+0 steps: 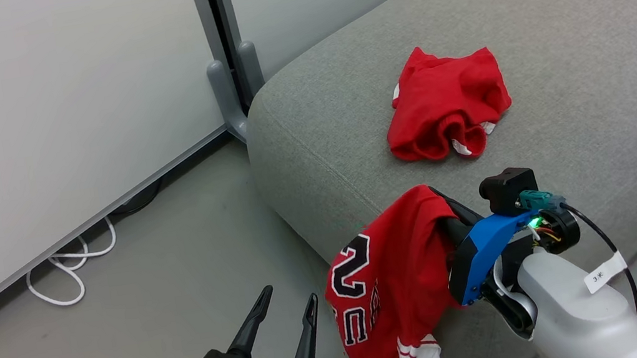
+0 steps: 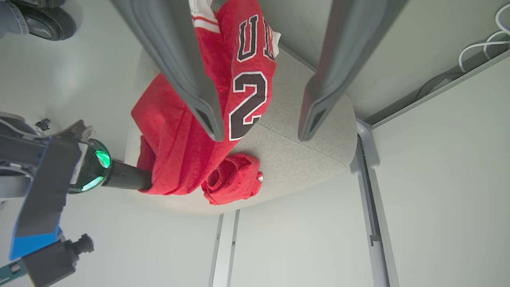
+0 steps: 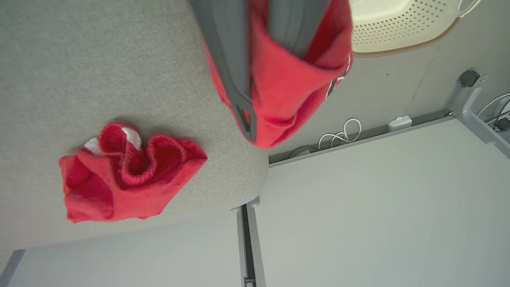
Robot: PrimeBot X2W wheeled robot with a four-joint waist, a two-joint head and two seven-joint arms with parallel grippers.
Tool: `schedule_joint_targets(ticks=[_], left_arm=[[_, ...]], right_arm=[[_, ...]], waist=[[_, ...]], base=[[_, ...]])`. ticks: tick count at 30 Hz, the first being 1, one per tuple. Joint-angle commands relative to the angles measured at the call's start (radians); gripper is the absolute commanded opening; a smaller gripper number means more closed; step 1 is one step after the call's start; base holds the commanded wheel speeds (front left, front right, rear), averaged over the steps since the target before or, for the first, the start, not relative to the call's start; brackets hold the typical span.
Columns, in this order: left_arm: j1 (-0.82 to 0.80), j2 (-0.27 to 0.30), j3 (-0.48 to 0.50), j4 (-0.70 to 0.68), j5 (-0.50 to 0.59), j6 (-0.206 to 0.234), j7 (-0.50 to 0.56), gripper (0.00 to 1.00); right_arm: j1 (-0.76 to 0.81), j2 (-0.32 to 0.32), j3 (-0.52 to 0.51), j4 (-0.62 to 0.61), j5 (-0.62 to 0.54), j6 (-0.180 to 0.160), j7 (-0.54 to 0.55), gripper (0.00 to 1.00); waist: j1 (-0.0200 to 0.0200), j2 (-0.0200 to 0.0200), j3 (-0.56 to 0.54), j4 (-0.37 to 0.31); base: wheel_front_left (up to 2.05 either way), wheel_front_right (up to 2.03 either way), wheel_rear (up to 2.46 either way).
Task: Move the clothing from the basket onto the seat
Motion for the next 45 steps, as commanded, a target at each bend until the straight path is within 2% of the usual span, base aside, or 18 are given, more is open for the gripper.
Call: schedule_joint_targets(ticks=[1,19,30,36,40,45], left_arm=[[-0.007,0.003,0.007,0.000,0.007,-0.006,-0.005,1.00],[-0.038,0.019,-0.034,0.005,-0.012,-0.007,-0.005,1.00],[-0.030,0.053,-0.017,-0.038,0.017,-0.005,-0.005,1.00],[-0.073,0.100,-0.031,-0.085,0.039,-0.005,-0.005,1.00],[-0.122,0.146,-0.050,-0.124,0.050,-0.005,0.006,1.00],[-0.177,0.206,-0.052,-0.206,0.065,-0.005,0.047,1.00]], right_arm=[[-0.003,-0.002,-0.001,-0.005,-0.001,0.001,-0.005,0.00],[0.013,-0.004,-0.046,-0.020,-0.016,0.001,-0.006,0.00],[-0.177,-0.029,-0.126,-0.041,-0.002,0.001,0.025,0.00],[-0.340,-0.097,-0.221,-0.079,0.027,0.001,0.062,0.00],[-0.445,-0.159,-0.315,-0.115,0.061,0.001,0.089,0.00],[-0.539,-0.231,-0.432,-0.149,0.049,0.001,0.098,0.00]], waist=[[0.0000,-0.0001,0.003,-0.009],[0.0000,-0.0001,0.024,-0.033],[0.0000,-0.0001,0.098,-0.046],[0.0000,-0.0001,0.211,-0.024],[0.0000,-0.0001,0.304,-0.006],[0.0000,-0.0001,0.426,0.006]], base=[[0.00,0.00,0.00],[0.00,0.00,0.00],[0.00,0.00,0.00],[0.00,0.00,0.00],[0.00,0.00,0.00],[0.00,0.00,0.00]])
